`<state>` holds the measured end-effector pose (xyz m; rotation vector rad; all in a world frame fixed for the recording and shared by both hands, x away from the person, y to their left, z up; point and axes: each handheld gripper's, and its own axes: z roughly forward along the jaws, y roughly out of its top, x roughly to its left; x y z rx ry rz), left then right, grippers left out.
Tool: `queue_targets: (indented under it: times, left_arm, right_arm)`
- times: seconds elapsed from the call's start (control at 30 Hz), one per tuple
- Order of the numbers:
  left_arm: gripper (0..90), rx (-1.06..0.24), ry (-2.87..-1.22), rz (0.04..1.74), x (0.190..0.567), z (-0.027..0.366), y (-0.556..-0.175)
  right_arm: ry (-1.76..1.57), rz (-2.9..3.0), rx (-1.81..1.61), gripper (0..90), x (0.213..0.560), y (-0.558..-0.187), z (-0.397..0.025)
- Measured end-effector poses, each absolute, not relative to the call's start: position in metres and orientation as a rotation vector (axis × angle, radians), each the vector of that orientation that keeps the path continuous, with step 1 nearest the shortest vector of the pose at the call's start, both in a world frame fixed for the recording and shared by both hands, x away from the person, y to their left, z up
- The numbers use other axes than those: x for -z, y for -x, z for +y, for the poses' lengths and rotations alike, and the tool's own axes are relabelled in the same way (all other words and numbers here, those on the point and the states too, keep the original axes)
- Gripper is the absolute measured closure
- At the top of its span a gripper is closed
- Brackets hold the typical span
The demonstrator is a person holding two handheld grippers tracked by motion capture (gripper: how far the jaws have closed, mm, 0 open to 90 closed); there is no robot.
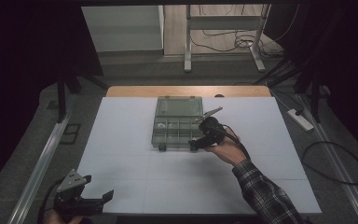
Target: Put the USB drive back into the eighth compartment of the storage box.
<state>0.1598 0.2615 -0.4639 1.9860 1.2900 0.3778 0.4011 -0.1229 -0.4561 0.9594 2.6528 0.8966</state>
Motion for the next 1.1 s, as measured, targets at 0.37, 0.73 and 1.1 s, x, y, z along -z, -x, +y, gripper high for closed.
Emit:
queue_targets:
  times: [0.37, 0.73, 1.1]
  left_arm:
    - [3.6, -0.377, -1.986, 1.290, 0.464, 0.262, -0.160]
    - [3.6, -0.378, -1.986, 1.290, 0.464, 0.262, -0.160]
    - [3.6, -0.377, -1.985, 1.291, 0.464, 0.262, -0.160]
  right_arm:
    - [-0.949, 2.687, -0.929, 18.0, 0.452, -0.392, -0.126]
    - [-0.947, 2.705, -0.962, 10.6, 0.448, -0.380, -0.135]
    - [-0.948, 2.697, -0.991, 5.0, 0.447, -0.368, -0.152]
